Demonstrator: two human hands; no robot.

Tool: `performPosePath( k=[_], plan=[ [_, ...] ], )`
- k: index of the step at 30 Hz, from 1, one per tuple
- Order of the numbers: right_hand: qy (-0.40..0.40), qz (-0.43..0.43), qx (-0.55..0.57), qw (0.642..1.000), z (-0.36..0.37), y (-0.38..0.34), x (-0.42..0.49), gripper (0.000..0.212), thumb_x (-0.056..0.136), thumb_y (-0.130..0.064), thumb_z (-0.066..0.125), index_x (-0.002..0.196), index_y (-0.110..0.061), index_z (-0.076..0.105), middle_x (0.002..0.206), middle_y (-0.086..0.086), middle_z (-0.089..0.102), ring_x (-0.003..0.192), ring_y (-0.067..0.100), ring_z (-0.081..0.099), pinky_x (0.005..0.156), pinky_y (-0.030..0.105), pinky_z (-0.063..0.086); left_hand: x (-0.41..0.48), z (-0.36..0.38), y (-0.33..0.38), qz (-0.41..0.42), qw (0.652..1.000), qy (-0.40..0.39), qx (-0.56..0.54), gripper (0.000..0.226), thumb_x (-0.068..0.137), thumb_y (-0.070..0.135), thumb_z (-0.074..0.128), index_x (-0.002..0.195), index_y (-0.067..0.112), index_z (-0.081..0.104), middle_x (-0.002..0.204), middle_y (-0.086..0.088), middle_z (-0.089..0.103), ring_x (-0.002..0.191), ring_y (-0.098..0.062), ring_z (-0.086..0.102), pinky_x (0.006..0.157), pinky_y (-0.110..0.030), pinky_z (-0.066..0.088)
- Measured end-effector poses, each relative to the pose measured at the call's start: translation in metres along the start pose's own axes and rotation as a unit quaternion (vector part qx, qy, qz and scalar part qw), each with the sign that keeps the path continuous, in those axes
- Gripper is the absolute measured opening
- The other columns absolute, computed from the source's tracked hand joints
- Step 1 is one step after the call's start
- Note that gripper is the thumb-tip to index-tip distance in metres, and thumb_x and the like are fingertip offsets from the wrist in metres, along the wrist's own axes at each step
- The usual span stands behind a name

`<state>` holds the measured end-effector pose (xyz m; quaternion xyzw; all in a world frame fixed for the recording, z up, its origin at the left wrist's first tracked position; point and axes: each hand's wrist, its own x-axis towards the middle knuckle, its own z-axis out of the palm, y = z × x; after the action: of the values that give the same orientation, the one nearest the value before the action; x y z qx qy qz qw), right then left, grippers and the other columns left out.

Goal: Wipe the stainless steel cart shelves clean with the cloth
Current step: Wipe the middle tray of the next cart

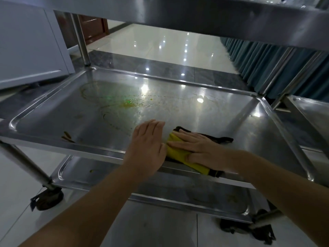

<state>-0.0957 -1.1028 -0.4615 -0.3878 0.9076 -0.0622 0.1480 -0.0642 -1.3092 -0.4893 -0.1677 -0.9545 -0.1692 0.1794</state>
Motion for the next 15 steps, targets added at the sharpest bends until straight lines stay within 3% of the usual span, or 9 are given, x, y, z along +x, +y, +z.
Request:
performPosePath(
  k=[2,5,8,13,15],
  plan=[
    [0.007,0.015,-0.036,0.999,-0.006,0.017,0.019,0.059,0.088,-0.053,0.012,0.146,-0.049,0.003,0.160,-0.008,-0.002,0.147,0.013,-0.008,0.120,0.040,0.000,0.000,0.001,0.000,-0.008,1.000,0.007,-0.014,0.057,0.083,0.029,0.032,0.130,0.001,0.050,0.126,-0.016,0.055,0.121,-0.032,0.047,0.103,-0.050,0.039],
    [0.033,0.091,-0.009,0.995,-0.022,0.045,0.053,0.062,0.089,-0.052,0.019,0.149,-0.044,0.006,0.161,-0.008,-0.002,0.147,0.012,-0.003,0.120,0.038,0.002,0.000,-0.001,-0.001,-0.029,0.997,0.019,-0.062,0.057,0.083,0.029,0.031,0.132,0.003,0.047,0.126,-0.014,0.053,0.118,-0.027,0.045,0.103,-0.046,0.038],
    [0.069,0.135,-0.003,0.989,-0.040,0.074,0.087,0.054,0.102,-0.040,0.028,0.151,-0.038,0.008,0.161,-0.006,0.000,0.148,0.015,0.001,0.119,0.034,0.004,-0.006,-0.018,-0.010,-0.079,0.989,0.039,-0.115,0.060,0.083,0.040,0.030,0.131,0.011,0.050,0.126,-0.008,0.054,0.114,-0.020,0.044,0.095,-0.029,0.032],
    [0.087,0.192,0.001,0.978,-0.054,0.098,0.124,0.053,0.102,-0.042,0.025,0.151,-0.039,0.007,0.161,-0.003,0.000,0.148,0.019,0.004,0.116,0.037,0.009,-0.054,-0.047,-0.053,-0.095,0.994,0.050,0.009,0.055,0.075,0.057,0.048,0.108,0.017,0.067,0.105,-0.001,0.064,0.096,-0.020,0.057,0.082,-0.029,0.038],
    [0.079,0.190,0.005,0.979,-0.052,0.094,0.124,0.053,0.102,-0.042,0.025,0.151,-0.040,0.005,0.161,-0.002,-0.003,0.148,0.019,0.000,0.116,0.038,0.007,-0.069,-0.050,-0.068,-0.107,0.994,0.020,0.031,0.055,0.074,0.060,0.049,0.102,0.017,0.068,0.100,0.000,0.064,0.092,-0.013,0.053,0.077,-0.020,0.034]
  ],
)
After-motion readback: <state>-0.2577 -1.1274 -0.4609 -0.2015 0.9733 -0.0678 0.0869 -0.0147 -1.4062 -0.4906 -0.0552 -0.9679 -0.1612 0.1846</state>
